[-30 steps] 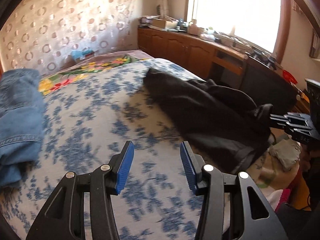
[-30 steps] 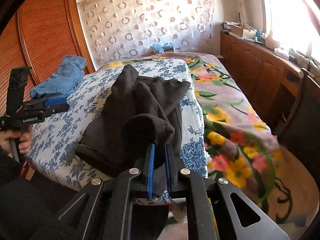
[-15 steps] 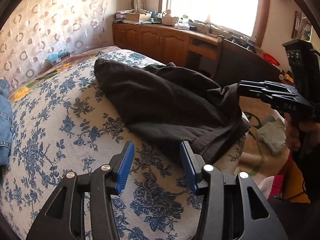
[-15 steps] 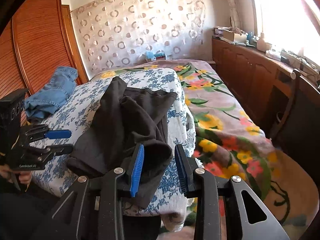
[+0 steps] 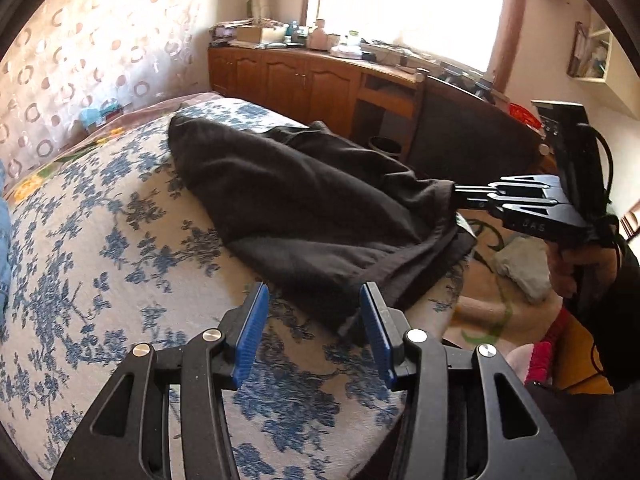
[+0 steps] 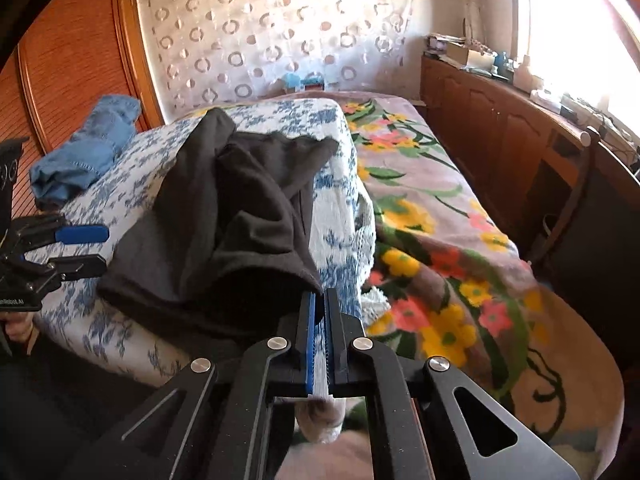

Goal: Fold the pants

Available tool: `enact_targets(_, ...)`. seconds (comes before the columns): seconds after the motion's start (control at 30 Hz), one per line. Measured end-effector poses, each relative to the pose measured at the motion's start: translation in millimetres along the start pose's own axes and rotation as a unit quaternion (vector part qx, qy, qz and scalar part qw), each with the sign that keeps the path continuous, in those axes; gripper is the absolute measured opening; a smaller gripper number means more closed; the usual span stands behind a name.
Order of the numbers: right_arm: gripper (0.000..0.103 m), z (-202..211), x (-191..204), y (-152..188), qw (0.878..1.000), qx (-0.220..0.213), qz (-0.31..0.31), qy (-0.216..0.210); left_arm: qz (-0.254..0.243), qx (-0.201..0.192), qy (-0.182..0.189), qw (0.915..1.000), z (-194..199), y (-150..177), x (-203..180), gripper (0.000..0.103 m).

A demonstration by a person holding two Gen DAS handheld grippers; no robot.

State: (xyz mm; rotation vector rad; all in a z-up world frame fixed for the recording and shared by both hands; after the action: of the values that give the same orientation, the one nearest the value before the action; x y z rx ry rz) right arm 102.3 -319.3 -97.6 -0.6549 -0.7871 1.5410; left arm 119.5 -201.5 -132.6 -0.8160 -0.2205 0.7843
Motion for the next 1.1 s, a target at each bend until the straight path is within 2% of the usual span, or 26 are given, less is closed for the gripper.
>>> enact_targets(0.2,0.004,11,-3,-12,1.000,-0.019,-0.014,-0.014,-0.007,0.027,0.005,0.9996,-16,8,-7,0.047)
enact_targets(0.23,0.004,13,-1,-14,1.000,-0.022,-0.012,-0.016,-0.006,0.030,0.006,0.9995,-18,9,-7,0.043)
enact_targets(0.37,0.004,16,5,-12,0.999,-0.026,-0.003,-0.026,-0.003,0.031,0.011,0.9995,-17,11,-7,0.015)
enact_targets(0.47,0.004,20,5,-10,0.999,-0.028,-0.004,-0.036,0.003,0.014,0.006,0.9999,-4,5,1,0.009)
enact_targets(0.6,0.006,29,10,-14,0.998,-0.031,-0.008,-0.062,0.019,-0.009,-0.002,0.9998,25,-1,14,0.008)
enact_targets(0.73,0.010,43,22,-22,0.995,-0.043,0.012,-0.089,0.020,-0.016,-0.020,0.9995,40,2,23,0.008)
enact_targets(0.9,0.015,50,33,-21,0.993,-0.036,0.043,-0.101,0.039,-0.017,-0.038,0.9984,40,9,38,0.008)
enact_targets(1.03,0.018,48,35,-17,0.991,-0.016,0.033,-0.128,0.039,-0.010,-0.056,0.9977,35,10,43,0.008)
enact_targets(1.1,0.019,49,36,-18,0.991,-0.014,0.034,-0.125,0.037,-0.004,-0.058,0.9976,32,12,43,0.008)
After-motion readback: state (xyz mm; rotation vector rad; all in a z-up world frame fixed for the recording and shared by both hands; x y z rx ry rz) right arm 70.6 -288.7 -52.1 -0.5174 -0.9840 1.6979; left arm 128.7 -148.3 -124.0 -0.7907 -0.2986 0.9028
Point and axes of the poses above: each gripper's, at about its wrist camera, not at the fingertips, and z roughly against the way its jaws point, x to its left, y to its underside, the point moved 10 cm from there along -z, roughly the way its jaws point, and after that the axes turned 3 degrees about -x, right-handed, at the moved point
